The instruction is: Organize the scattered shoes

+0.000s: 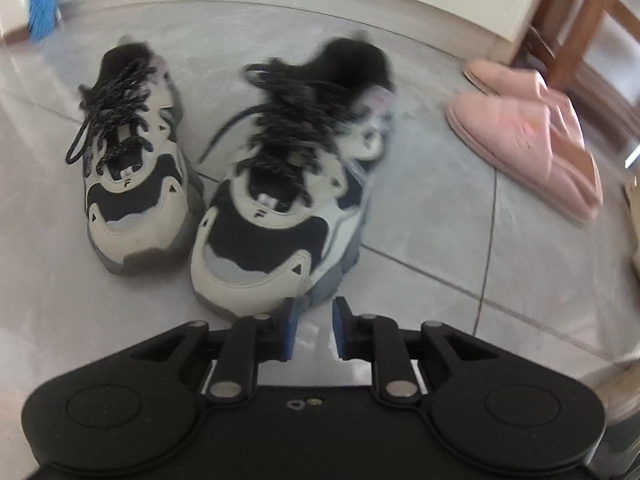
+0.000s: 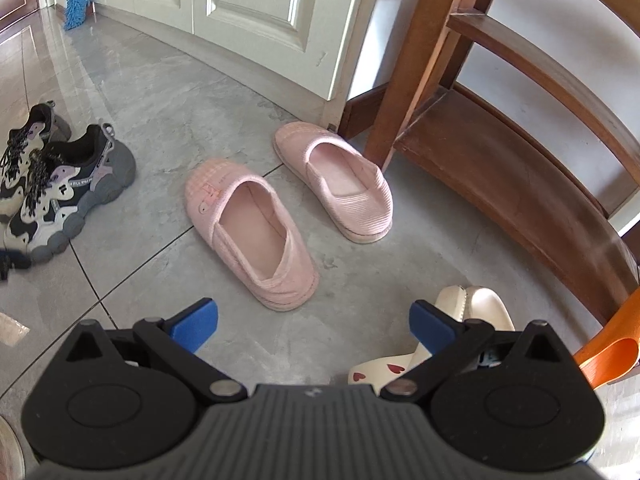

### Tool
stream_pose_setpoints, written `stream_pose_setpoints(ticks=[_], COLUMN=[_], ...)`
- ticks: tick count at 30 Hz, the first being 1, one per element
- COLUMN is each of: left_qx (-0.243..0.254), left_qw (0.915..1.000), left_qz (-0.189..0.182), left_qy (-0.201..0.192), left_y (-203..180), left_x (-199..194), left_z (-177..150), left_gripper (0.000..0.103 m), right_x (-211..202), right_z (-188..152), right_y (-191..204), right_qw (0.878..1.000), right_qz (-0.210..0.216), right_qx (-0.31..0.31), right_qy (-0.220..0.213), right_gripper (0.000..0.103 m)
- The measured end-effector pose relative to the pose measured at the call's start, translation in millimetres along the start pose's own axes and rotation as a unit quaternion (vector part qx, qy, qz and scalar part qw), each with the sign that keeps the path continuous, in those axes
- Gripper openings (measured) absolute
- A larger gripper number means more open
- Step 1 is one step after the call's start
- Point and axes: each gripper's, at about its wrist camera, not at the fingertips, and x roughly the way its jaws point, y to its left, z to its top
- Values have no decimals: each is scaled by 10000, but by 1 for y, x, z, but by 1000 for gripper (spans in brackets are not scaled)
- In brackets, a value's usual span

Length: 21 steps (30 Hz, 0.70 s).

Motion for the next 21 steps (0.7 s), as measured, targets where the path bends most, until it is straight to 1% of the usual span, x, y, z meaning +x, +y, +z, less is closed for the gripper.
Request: stream_pose_setpoints(ticks=[1,2,4,7,9,10,12,13,14,16,17,18,21], left_qx=[124,186,264,171,-27,-132,-294,-371,-389,-258,-178,-105,243], left_qw=[9999,9998,9993,9950,9873,9829,9761,9725,9704,9639,9622,9606,9600], left_qz=[18,34,71,621,1122,1328,1587,1708,1775,1870,1914,1964,2042], left_qy=[-58,-118,-236,-762,-1122,-1270,-1454,-1539,-1594,-1875,-1930,-1965,-1902], left_y=[-3,-4,-5,1,5,9,21,27,32,43,45,47,48], left_x=[-3,-7,-14,-36,-46,-50,-50,-50,-50,-46,-44,-43,-28], left_z=[1,2,3,0,3,5,19,27,34,59,67,75,102], left_gripper=[25,28,29,33,41,49,56,61,62,64,64,65,65], right_x=[0,1,1,1,2,2,4,5,5,5,5,5,4], right_z=[0,0,0,1,1,1,0,0,1,1,1,1,1], right_y=[0,-1,-2,-2,-3,-2,-1,0,1,1,2,2,1], right_qw=[10000,10000,10000,10000,10000,10000,10000,10000,10000,10000,10000,10000,9999], right_qz=[0,0,-7,-13,6,24,38,50,55,51,45,19,-51], right_qx=[12,25,59,71,83,70,39,25,22,13,6,-2,3], right_qy=[10,19,25,3,2,2,14,25,32,35,35,41,87], right_gripper=[103,103,103,103,103,103,103,103,103,103,103,103,103])
